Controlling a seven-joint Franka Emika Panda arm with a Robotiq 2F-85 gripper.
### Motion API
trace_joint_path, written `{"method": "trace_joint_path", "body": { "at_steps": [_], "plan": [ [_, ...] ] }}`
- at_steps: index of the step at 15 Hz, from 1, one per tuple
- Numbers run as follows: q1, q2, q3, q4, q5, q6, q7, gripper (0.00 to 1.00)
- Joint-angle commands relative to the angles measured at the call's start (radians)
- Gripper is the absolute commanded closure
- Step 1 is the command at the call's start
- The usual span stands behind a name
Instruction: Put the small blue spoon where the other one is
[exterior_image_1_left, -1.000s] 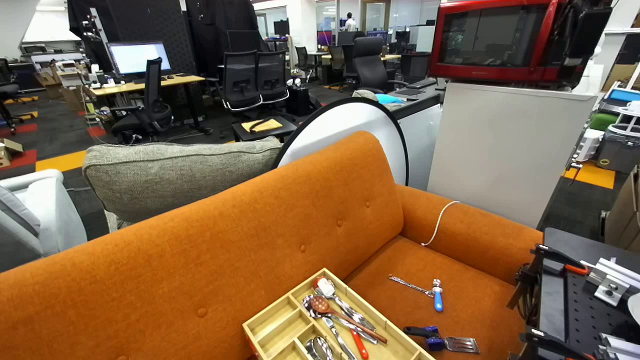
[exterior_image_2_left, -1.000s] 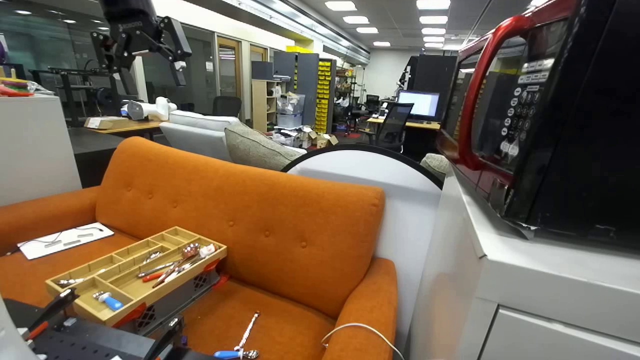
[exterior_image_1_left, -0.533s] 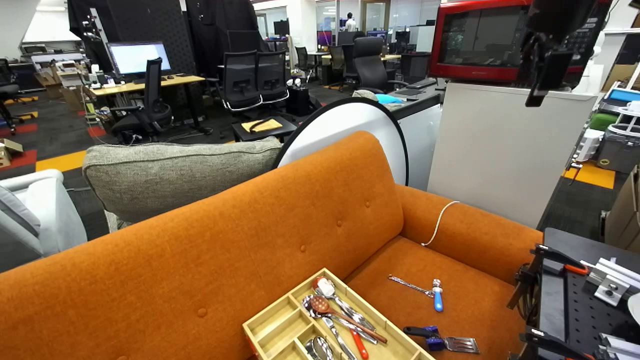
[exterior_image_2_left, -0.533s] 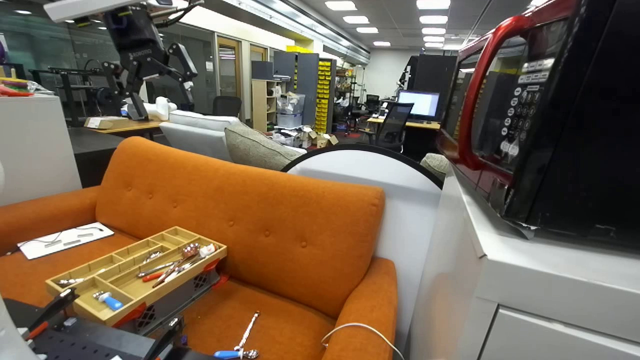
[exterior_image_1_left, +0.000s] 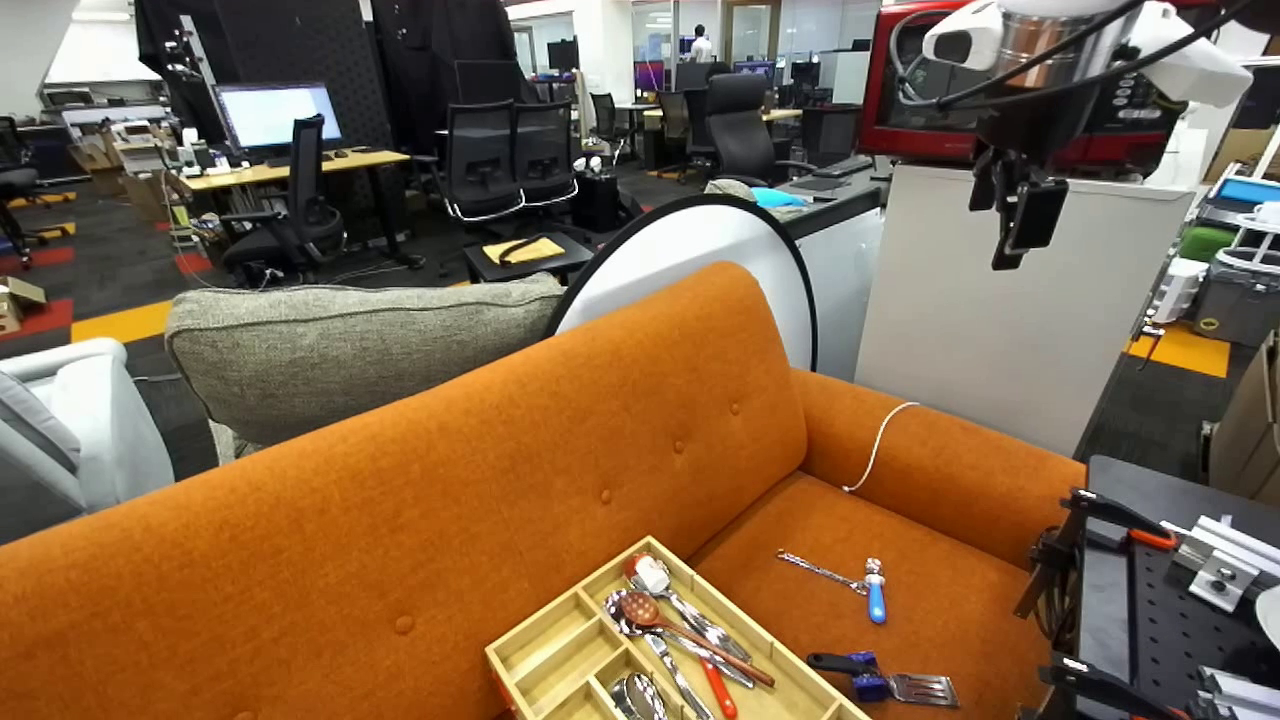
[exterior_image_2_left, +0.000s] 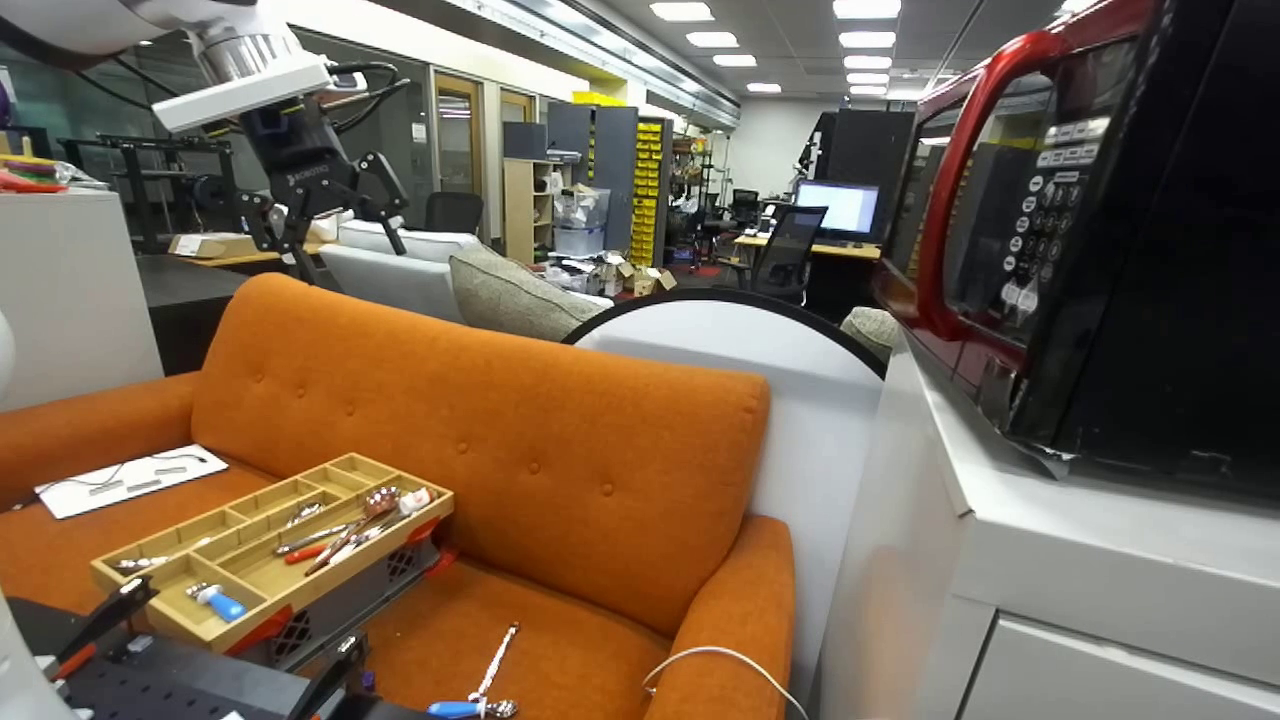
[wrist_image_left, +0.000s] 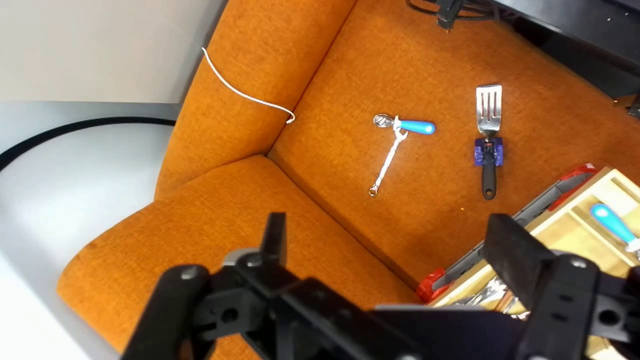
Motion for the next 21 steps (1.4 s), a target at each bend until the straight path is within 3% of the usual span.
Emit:
{"method": "trace_joint_path", "body": {
  "at_steps": [1, 4, 6, 14, 17, 18, 21],
  "plan": [
    [0.0, -0.003, 0.0, 0.002, 0.001, -0.002, 0.0, 0.0],
    [0.0, -0.004, 0.0, 0.002, 0.001, -0.002, 0.0, 0.0],
    [-0.009, 0.059, 0.009, -0.007, -0.026, 0.018, 0.014, 0.0],
    [-0.022, 0.428, 0.011, 0.02, -0.061, 0.358, 0.029, 0.0],
    [-0.019, 0.549, 0.001, 0.084, -0.014, 0.338, 0.024, 0.0],
    [-0.015, 0.497, 0.005, 0.032, -0.032, 0.362, 0.03, 0.0],
    [-0.017, 0.557, 0.001, 0.076, -0.03, 0.36, 0.03, 0.0]
  ]
}}
